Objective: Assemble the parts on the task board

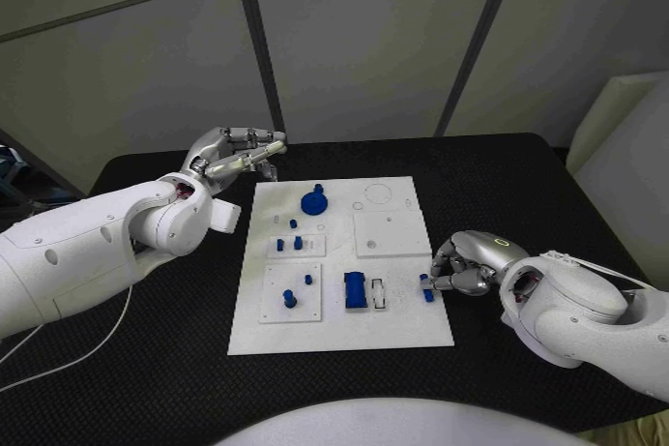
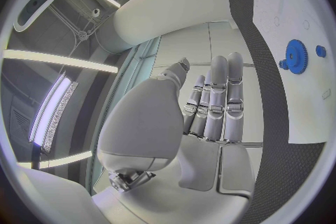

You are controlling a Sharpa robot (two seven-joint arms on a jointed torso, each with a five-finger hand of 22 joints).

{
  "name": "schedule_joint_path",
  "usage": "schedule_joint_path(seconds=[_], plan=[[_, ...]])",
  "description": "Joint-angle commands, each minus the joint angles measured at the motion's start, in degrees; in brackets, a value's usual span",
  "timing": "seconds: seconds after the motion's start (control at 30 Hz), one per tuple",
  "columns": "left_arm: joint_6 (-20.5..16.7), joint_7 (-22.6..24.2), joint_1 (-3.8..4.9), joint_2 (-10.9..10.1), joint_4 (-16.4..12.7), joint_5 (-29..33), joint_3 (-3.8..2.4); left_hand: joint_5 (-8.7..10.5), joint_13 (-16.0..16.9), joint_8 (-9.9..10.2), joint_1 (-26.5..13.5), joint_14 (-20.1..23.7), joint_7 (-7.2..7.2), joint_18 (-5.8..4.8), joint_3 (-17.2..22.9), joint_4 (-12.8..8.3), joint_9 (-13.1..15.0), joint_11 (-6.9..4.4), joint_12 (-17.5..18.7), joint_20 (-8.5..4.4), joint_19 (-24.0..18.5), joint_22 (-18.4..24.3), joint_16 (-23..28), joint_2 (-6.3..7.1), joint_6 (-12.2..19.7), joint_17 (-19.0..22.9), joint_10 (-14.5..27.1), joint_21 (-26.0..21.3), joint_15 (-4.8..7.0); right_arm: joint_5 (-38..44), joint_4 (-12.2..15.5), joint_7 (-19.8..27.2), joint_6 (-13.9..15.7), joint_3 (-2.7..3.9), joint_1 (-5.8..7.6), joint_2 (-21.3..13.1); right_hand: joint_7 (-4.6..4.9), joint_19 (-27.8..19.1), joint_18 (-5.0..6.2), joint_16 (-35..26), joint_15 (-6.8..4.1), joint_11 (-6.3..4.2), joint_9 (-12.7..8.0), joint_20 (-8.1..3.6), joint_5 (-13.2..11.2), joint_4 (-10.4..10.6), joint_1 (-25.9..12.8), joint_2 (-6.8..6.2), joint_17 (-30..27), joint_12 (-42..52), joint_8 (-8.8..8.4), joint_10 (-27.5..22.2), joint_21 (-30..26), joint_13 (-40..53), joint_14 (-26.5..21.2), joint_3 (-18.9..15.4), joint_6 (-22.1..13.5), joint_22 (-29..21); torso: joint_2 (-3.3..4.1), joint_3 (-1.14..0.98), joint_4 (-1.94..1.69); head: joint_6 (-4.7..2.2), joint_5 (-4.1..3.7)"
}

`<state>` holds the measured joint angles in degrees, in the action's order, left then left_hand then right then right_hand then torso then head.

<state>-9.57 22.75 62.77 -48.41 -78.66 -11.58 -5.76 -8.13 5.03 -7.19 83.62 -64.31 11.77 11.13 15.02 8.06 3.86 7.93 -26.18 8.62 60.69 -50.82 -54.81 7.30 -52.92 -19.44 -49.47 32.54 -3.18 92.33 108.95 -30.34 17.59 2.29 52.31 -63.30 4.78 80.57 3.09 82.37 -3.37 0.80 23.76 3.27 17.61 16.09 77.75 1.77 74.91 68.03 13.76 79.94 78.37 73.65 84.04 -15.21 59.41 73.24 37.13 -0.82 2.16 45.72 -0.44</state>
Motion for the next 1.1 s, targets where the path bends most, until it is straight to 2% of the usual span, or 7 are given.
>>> schedule_joint_path(seconds=[0.03,0.27,0.57,0.67,0.9,1.0,1.1], plan=[[0.5,0.3,0.07,0.0,-0.1,0.2,-0.03,-0.1,-0.1,-0.4,0.2,0.4,0.0,-0.69,-0.1,-0.2,0.0,0.06,-0.4,0.12,-0.1,0.1,-0.1,0.04,0.4,0.1,0.3,-0.2,0.0,1.2,-0.3,-1.3,-2.4,-0.06,-0.44,0.3,-0.12,0.1,0.8,0.1,-0.12,-0.55,-0.1,-0.25,0.4,-0.2,0.8,0.33,3.0,0.2,0.14,0.1,-0.2,0.1,3.5,-0.1,0.7,0.1,0.04,-0.03,0.1,0.04,0.24],[0.6,0.3,0.07,0.0,-0.1,0.2,-0.03,-0.1,-0.1,-0.4,0.2,0.4,0.0,-0.69,-0.1,-0.2,0.0,0.06,-0.4,0.12,-0.1,0.1,-0.1,0.04,0.4,0.1,0.3,-0.2,0.0,1.6,-0.7,-1.7,-4.3,-0.08,-1.52,1.2,-0.57,0.2,0.79,0.1,-0.4,-0.92,0.0,-0.49,0.6,-0.8,2.0,0.54,3.1,0.0,0.57,0.2,-0.2,0.0,3.5,0.1,1.9,0.1,0.05,-0.06,0.11,0.21,0.26],[0.6,0.2,0.06,-0.1,-0.1,0.2,-0.03,-0.1,-0.1,-0.4,0.2,0.4,0.0,-0.69,-0.1,-0.2,0.0,0.06,-0.4,0.12,-0.1,0.1,-0.1,0.04,0.4,0.1,0.3,-0.2,0.0,3.0,-0.7,-2.1,-5.6,-0.08,-1.97,1.8,-0.99,0.3,0.73,0.1,-0.76,-1.33,0.0,-0.83,1.0,-2.2,4.5,0.69,3.3,-0.2,0.72,0.2,-0.1,0.0,3.6,0.7,2.4,0.3,0.0,-0.04,0.08,0.36,0.31],[0.6,0.2,0.05,0.0,-0.1,0.2,-0.03,-0.1,-0.1,-0.4,0.2,0.4,0.0,-0.69,-0.1,-0.2,0.0,0.06,-0.4,0.12,-0.1,0.1,-0.1,0.04,0.4,0.1,0.3,-0.2,0.0,3.8,-0.8,-2.3,-6.1,-0.09,-2.01,2.1,-1.27,0.5,0.7,0.2,-1.02,-1.61,-0.1,-1.08,-0.1,-3.6,7.1,1.4,3.4,-0.2,0.72,0.2,0.0,0.0,3.6,2.0,2.6,0.5,0.02,-0.03,0.07,0.36,0.34],[0.8,0.2,0.03,0.0,-0.1,0.2,-0.03,-0.2,-0.1,-0.8,0.8,0.6,-0.02,-0.65,0.3,-0.6,0.1,0.04,-1.0,0.08,0.0,0.1,-0.2,-0.36,0.4,0.4,0.6,-0.3,0.06,7.2,-0.8,-3.8,-6.5,-0.09,-2.06,3.2,-1.31,0.5,0.67,0.1,-1.15,-1.7,-0.6,-1.32,-1.6,-5.2,10.2,2.56,3.5,-0.8,0.13,0.1,-0.1,-0.3,3.6,4.8,2.6,0.5,0.01,-0.02,0.07,0.41,0.42],[0.9,0.3,0.02,0.0,-0.1,0.2,-0.03,-0.19,-0.1,-0.8,0.8,0.6,-0.01,-0.65,0.3,-0.7,0.0,0.04,-1.1,0.08,0.0,0.1,-0.2,-0.35,0.4,0.4,0.6,-0.3,0.06,7.0,-0.4,-4.9,-5.3,-0.09,-2.06,3.3,-1.37,0.5,0.67,0.1,-1.22,-1.77,-0.7,-1.38,-0.9,-5.7,11.2,3.03,3.5,-1.0,-0.03,0.0,-0.1,-0.3,3.6,6.1,2.6,0.5,0.03,-0.02,0.01,0.46,0.53],[0.9,0.3,0.01,0.0,-0.1,0.2,-0.03,-0.17,-0.1,-0.8,0.8,0.6,0.0,-0.66,0.3,-0.7,0.0,0.05,-1.1,0.08,0.0,0.1,-0.2,-0.31,0.4,0.4,0.7,-0.3,0.05,3.9,0.3,-6.4,-3.6,-0.08,-2.05,3.1,-1.25,0.6,0.65,0.1,-1.21,-1.77,-0.9,-1.46,1.7,-5.7,11.7,3.39,3.5,-1.4,-0.33,-0.1,-0.1,-0.5,3.6,8.2,2.3,0.6,0.01,-0.02,0.04,0.47,0.73]])
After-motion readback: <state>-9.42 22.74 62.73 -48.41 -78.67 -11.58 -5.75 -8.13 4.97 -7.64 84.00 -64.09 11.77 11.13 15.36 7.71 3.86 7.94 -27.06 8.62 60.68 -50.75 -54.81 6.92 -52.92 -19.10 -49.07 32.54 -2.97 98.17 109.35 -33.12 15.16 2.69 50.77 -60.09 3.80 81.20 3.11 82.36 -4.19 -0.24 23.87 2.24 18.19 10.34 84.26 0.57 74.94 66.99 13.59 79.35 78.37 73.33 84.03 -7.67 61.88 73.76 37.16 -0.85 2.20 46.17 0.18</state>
